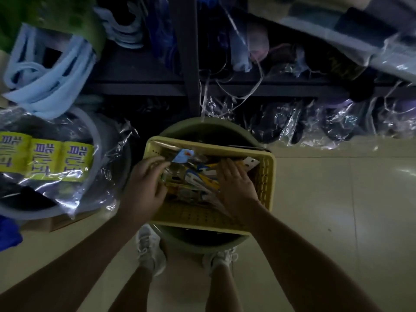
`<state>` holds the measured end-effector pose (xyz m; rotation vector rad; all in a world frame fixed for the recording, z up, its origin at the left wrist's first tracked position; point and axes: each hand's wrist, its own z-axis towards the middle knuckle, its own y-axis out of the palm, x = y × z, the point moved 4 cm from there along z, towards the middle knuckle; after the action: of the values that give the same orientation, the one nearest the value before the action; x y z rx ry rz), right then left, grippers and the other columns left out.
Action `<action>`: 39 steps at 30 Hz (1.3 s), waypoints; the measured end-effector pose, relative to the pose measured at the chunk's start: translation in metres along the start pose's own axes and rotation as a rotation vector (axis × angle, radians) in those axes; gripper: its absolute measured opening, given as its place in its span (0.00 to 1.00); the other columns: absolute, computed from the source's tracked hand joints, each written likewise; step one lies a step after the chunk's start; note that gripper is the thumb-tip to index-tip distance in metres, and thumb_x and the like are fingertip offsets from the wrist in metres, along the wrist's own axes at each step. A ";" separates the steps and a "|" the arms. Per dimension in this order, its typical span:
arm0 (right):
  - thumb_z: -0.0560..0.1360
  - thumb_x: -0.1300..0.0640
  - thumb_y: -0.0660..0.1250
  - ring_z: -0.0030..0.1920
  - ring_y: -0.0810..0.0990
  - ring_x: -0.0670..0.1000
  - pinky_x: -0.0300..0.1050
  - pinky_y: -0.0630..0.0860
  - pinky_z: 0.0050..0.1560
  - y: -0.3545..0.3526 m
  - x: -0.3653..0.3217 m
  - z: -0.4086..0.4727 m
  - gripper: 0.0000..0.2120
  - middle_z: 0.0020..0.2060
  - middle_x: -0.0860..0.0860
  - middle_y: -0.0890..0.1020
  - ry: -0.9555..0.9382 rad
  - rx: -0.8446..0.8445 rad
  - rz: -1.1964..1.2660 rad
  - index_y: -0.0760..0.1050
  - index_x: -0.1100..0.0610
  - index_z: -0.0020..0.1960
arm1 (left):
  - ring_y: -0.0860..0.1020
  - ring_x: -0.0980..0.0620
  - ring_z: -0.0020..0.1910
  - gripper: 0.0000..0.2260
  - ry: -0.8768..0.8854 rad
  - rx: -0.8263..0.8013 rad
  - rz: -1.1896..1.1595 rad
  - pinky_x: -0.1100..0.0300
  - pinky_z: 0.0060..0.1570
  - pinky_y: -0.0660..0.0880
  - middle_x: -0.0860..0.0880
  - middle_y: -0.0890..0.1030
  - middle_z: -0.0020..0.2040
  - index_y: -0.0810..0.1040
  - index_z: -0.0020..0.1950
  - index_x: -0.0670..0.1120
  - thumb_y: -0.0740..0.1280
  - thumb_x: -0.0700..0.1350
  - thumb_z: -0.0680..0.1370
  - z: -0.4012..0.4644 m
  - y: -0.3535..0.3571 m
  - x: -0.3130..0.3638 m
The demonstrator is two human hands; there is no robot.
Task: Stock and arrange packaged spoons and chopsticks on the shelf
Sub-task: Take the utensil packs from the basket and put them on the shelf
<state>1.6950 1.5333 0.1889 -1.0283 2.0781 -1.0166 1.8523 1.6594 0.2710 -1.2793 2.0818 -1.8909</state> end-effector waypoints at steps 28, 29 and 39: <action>0.73 0.63 0.68 0.60 0.76 0.51 0.41 0.76 0.56 -0.085 -0.029 -0.044 0.31 0.61 0.52 0.77 0.066 -0.275 1.415 0.60 0.55 0.73 | 0.80 0.49 0.54 0.22 -0.583 -0.298 -1.108 0.50 0.58 0.75 0.46 0.82 0.54 0.76 0.57 0.48 0.69 0.59 0.69 -0.018 0.016 0.051; 0.74 0.65 0.67 0.60 0.77 0.52 0.43 0.76 0.58 -0.088 -0.036 -0.047 0.30 0.61 0.55 0.77 0.044 -0.281 1.513 0.61 0.55 0.72 | 0.80 0.50 0.53 0.20 -0.574 -0.229 -1.096 0.50 0.56 0.76 0.47 0.82 0.53 0.75 0.57 0.49 0.71 0.56 0.69 -0.018 0.008 0.049; 0.73 0.61 0.60 0.70 0.66 0.51 0.47 0.69 0.69 -0.056 -0.123 -0.039 0.27 0.69 0.53 0.67 -0.147 -0.139 1.193 0.61 0.55 0.71 | 0.79 0.65 0.48 0.29 -0.457 -0.199 -0.806 0.67 0.49 0.76 0.55 0.80 0.51 0.71 0.59 0.50 0.77 0.54 0.61 -0.023 -0.007 0.004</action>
<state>1.7502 1.6281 0.2779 0.1801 2.1014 -0.1673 1.8408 1.6764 0.2846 -2.5856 1.6578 -1.3457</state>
